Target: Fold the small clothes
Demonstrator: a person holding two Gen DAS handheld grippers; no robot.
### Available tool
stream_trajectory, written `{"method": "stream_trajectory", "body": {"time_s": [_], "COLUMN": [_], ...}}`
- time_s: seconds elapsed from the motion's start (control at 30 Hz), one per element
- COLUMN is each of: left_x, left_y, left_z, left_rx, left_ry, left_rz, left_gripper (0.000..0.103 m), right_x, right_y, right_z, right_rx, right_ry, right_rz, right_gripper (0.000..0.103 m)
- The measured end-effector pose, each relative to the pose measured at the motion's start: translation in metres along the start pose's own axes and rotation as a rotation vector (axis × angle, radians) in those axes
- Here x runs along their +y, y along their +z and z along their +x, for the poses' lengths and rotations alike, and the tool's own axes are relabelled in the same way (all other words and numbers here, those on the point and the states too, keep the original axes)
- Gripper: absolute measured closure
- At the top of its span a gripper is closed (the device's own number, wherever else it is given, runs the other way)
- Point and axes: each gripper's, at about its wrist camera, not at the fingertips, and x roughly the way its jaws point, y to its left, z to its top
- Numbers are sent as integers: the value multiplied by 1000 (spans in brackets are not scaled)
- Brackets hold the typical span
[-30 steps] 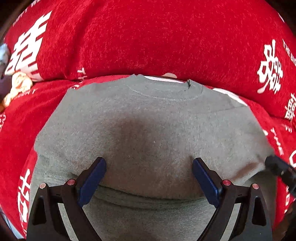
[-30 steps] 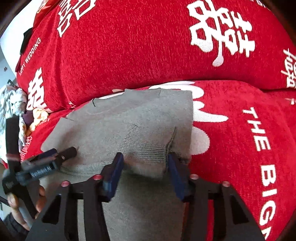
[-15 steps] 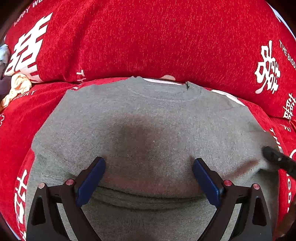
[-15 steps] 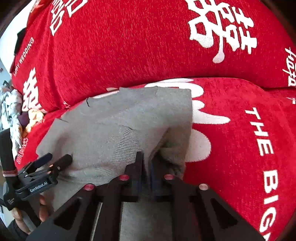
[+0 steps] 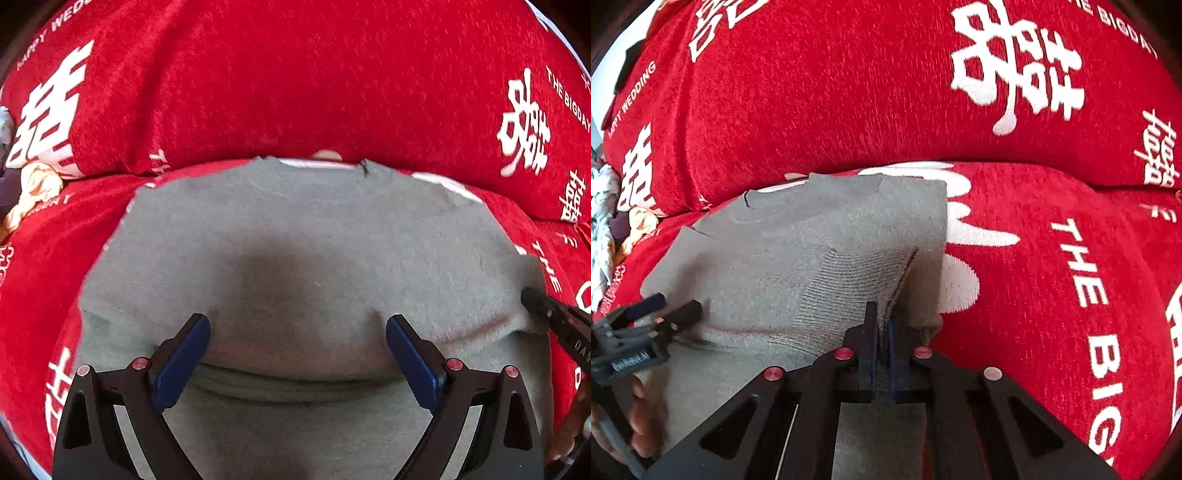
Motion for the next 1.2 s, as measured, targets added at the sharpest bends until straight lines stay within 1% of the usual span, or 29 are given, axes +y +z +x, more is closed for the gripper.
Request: {"method": "stream_trajectory", "body": {"time_s": [0.1,0.17,0.2,0.23,0.27,0.3,0.33,0.4,0.47,0.53,0.57,0.6,0.63,0.67,0.7,0.73,0.77,0.8,0.83,0.87,0.93,1.0,1.03,1.07,1.1,1.13,1.2], "left_x": [18,37,46,55,64,72,76,82,78,71,69,68,70,75,82,87,91,93,92,90,79,61,53,46,46,51,65], "left_y": [17,30,35,39,43,44,44,40,38,41,42,42,43,44,47,50,50,48,43,38,23,4,-5,-16,-22,-22,-25], "left_z": [0,-1,1,4,11,22,28,45,48,49,50,53,57,61,62,59,52,43,30,23,8,-4,-5,-3,-2,-2,-8], "left_rx": [-8,-21,-23,-13,13,54,79,132,110,105,103,99,99,107,120,124,125,106,77,71,64,42,37,43,39,31,57], "left_ry": [25,43,47,50,55,66,72,80,106,116,117,119,125,95,64,71,112,121,89,58,7,19,40,69,70,56,55], "left_rz": [-28,-71,-92,-110,-126,-136,-140,-147,-123,-93,-82,-67,-56,-61,-84,-99,-105,-110,-112,-111,-87,-18,22,71,83,74,40], "left_gripper": [7,7,7,7,7,7,7,7,7,7,7,1,0,0,0,0,0,0,0,0,0,0,0,0,0,0,0], "right_x": [5,2,2,1,2,4,10,25,52,67,74,75,72,68,64,59,58,59,62,69,80,93,97,99,96,91,74], "right_y": [3,6,8,10,12,13,15,17,17,15,15,14,13,15,17,20,21,21,19,15,6,-8,-16,-25,-28,-30,-34], "right_z": [2,-7,-11,-18,-23,-27,-29,-24,-8,10,26,40,51,51,53,51,46,38,27,17,9,7,9,13,13,11,6], "right_rx": [11,-1,-14,-43,-70,-88,-107,-102,-58,-1,48,88,92,61,70,82,80,63,34,10,11,29,40,50,44,28,48], "right_ry": [-6,0,-10,-31,-45,-49,-39,-14,11,46,24,-24,-61,-62,-79,-85,-95,-110,-105,-77,-42,-12,-13,-41,-53,-54,-95], "right_rz": [-41,-19,-12,-2,5,8,7,-24,-86,-127,-145,-152,-152,-139,-119,-87,-72,-69,-81,-107,-138,-184,-212,-240,-244,-238,-196], "right_gripper": [98,95,89,80,72,52,38,37,37,37,37,38,37,37,37,37,37,37,35,35,35,35,35,35,36,35,35]}}
